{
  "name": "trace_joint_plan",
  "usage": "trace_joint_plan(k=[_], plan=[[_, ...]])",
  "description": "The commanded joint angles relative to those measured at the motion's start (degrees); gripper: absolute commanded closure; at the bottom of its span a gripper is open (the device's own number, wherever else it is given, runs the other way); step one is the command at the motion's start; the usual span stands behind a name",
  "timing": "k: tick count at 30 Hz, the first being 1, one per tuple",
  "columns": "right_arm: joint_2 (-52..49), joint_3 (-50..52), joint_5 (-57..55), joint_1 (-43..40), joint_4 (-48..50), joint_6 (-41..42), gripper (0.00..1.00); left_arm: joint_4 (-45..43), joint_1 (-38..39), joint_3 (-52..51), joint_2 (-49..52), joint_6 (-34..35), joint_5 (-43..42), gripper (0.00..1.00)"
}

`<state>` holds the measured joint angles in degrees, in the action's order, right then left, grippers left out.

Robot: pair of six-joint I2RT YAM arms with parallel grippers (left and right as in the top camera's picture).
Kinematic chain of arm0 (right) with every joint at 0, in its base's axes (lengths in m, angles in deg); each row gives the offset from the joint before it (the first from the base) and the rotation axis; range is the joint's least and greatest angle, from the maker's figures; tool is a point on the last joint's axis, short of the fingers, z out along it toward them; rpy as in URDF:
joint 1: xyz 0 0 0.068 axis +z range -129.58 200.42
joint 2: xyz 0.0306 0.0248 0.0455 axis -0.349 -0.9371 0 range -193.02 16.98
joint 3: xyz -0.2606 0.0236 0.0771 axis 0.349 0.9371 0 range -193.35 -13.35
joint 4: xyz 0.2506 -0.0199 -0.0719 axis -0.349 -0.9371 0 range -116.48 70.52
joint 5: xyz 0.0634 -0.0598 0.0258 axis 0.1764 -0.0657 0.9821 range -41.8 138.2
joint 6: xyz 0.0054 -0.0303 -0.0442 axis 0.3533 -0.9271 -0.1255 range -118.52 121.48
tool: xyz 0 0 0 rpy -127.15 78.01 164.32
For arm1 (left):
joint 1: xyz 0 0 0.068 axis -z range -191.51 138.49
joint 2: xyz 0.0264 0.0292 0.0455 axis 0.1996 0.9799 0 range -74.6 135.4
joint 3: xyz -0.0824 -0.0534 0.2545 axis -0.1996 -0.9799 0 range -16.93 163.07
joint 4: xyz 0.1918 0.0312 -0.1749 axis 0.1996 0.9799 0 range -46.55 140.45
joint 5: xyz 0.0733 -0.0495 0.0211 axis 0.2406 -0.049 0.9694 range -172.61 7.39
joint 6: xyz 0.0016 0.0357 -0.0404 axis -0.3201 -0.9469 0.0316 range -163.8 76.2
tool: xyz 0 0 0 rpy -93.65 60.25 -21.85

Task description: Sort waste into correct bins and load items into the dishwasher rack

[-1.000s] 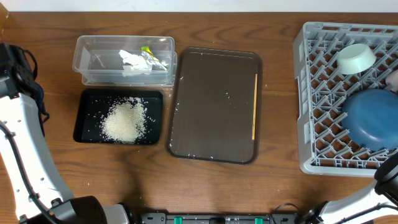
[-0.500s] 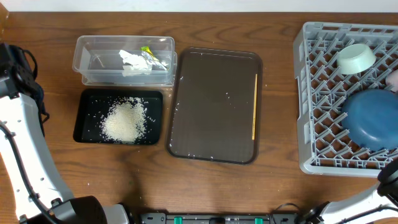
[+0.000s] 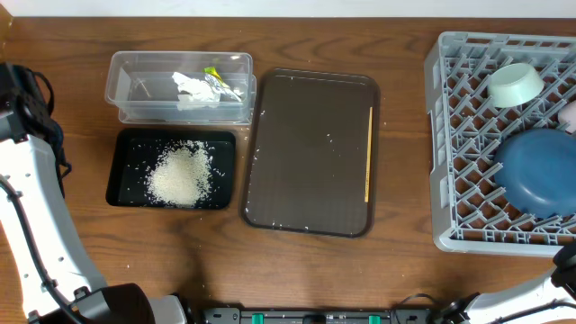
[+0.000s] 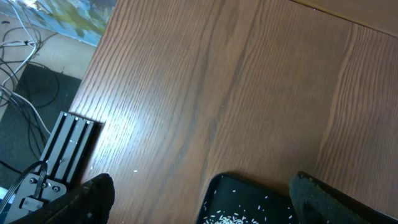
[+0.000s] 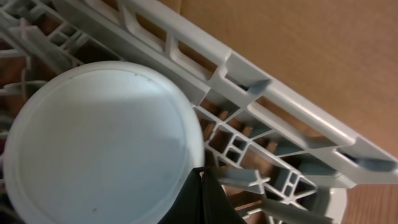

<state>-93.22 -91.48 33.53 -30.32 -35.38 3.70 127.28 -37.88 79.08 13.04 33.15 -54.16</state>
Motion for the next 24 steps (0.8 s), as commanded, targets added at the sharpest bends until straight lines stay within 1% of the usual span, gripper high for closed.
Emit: trace_joint_plan(k=[1, 4, 6, 7, 8, 9, 10, 12, 14, 17, 20, 24], plan=[[3.5, -0.1, 4.4, 0.4, -0.1, 2.1, 0.99, 0.3, -0.2, 0.1, -0.4, 0.9, 0.5, 0.08], [6.8, -0.2, 12.9, 1.1, 0.5, 4.3, 0.99, 0.3, -0.2, 0.1, -0.4, 0.9, 0.5, 0.08], [9.0, -0.2, 19.3, 1.6, 1.4, 7.6, 0.99, 0.3, -0.2, 0.1, -0.4, 0.9, 0.5, 0.08], [9.9, -0.2, 23.1, 1.8, 2.0, 9.1, 0.96, 0.3, -0.2, 0.1, -0.4, 0.9, 0.5, 0.08], [10.8, -0.2, 28.3, 2.1, 2.7, 10.7, 0.87, 0.3, -0.2, 0.1, -0.4, 0.9, 0.5, 0.08], [11.7, -0.2, 33.9, 2.4, 3.4, 11.7, 0.73, 0.3, -0.2, 0.1, -0.4, 0.9, 0.5, 0.08], [12.3, -0.2, 38.9, 2.6, 4.1, 12.4, 0.64, 0.3, -0.2, 0.1, -0.4, 0.9, 0.5, 0.08], [13.1, -0.2, 52.1, 3.3, 5.7, 15.3, 0.01, 0.3, -0.2, 0.1, -0.4, 0.9, 0.5, 0.08], [13.0, -0.1, 63.6, 4.2, 7.1, 18.7, 0.01, 0.3, -0.2, 0.1, -0.4, 0.9, 0.5, 0.08], [12.6, -0.1, 70.8, 7.6, 8.2, 20.3, 0.01, 0.3, -0.2, 0.1, -0.4, 0.9, 0.5, 0.08], [12.6, -0.1, 72.3, 13.1, 7.1, 19.9, 0.01, 0.3, -0.2, 0.1, -0.4, 0.9, 0.5, 0.08], [12.6, -0.1, 72.0, 23.8, 6.8, 17.2, 0.02, 0.3, -0.2, 0.1, -0.4, 0.9, 0.5, 0.08]])
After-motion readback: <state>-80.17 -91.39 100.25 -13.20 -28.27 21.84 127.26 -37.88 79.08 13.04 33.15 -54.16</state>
